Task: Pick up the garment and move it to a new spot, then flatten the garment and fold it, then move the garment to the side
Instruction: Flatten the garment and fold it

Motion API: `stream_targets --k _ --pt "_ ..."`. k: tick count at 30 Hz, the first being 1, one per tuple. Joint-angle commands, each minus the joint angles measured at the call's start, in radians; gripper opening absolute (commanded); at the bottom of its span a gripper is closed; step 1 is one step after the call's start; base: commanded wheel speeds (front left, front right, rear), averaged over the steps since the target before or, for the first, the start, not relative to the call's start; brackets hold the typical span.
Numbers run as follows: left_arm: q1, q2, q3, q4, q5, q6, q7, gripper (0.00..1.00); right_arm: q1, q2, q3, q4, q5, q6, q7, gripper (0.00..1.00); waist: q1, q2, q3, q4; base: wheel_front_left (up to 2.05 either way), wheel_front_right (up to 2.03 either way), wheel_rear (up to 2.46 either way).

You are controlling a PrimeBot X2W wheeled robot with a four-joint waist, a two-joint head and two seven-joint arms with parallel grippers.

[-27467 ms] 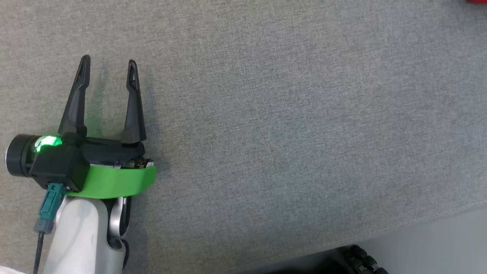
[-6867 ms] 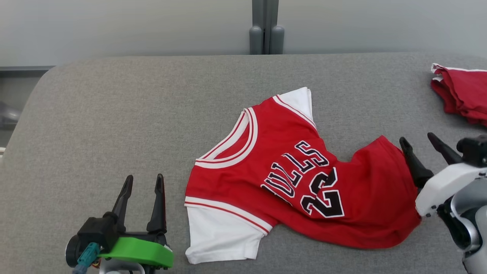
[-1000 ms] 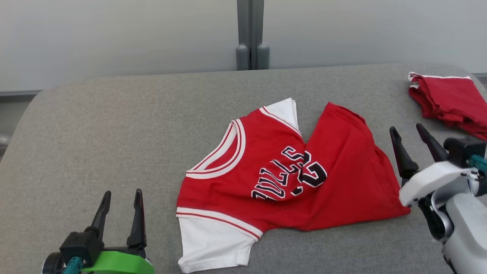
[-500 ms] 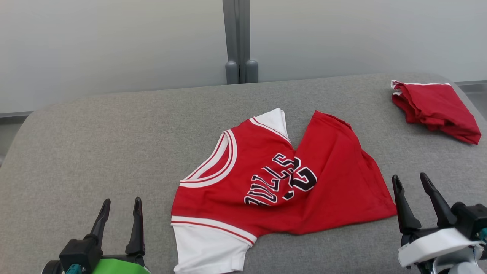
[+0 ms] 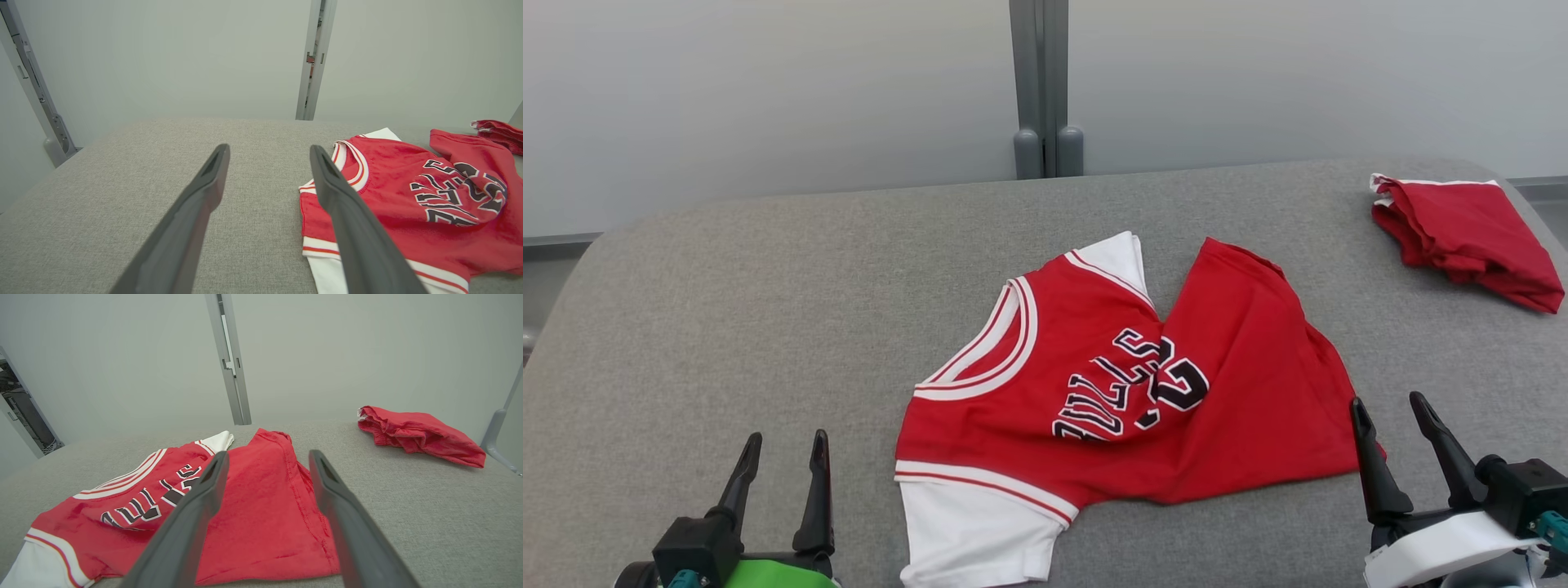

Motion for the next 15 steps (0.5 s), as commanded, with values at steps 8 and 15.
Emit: stream_targets --k 8,15 --pt "0.007 0.009 -0.008 0.002 -0.002 0.004 0.000 1.00 0.015 0.006 0.004 -0.003 -0.008 -0.001 0.009 1.00 0.0000 -0.0001 -0.003 0.007 0.00 0.00 0.00" --pt "0.013 0.012 -0.013 0.000 -0.004 0.011 0.000 1.00 0.014 0.006 0.009 -0.002 -0.010 -0.001 0.013 1.00 0.0000 -0.0001 -0.005 0.006 0.00 0.00 0.00"
